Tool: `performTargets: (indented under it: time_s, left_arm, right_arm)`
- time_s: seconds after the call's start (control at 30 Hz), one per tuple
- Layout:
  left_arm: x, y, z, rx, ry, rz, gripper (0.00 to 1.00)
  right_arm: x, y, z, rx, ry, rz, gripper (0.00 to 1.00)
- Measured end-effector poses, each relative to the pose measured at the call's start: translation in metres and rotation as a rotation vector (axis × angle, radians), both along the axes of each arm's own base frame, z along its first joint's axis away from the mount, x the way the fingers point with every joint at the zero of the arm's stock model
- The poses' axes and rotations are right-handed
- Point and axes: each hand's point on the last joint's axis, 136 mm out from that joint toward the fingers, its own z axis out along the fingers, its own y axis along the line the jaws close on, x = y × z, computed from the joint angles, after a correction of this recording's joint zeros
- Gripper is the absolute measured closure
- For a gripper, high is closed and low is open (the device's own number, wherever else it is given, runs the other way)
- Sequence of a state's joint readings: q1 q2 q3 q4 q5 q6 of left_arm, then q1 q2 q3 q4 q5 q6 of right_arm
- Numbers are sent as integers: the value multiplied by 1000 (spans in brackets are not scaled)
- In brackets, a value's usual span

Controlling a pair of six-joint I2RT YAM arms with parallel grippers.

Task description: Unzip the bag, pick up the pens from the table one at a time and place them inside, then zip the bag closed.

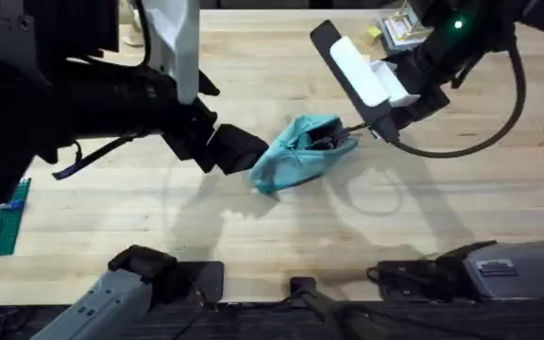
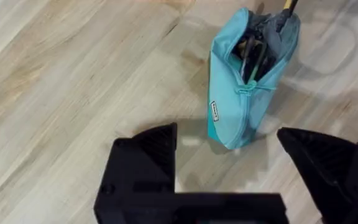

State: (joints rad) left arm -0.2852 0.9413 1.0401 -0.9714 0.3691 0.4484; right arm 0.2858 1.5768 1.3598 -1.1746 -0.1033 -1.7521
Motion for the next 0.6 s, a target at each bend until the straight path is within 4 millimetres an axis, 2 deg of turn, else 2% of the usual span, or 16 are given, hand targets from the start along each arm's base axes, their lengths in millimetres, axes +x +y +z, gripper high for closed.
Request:
performTargets:
  time_s: [0.2,0.33,0.6]
  left_arm:
    - [2,7,-3,36,-1,29,7]
    - [-3,16,-12,82,35,51,7]
    - [-20,28,-27,206,63,-28,7]
  right_arm:
    - [4,1,0,2,-19,8,968]
    - [5,2,-1,7,-15,8,968]
    - [4,13,-22,7,60,29,968]
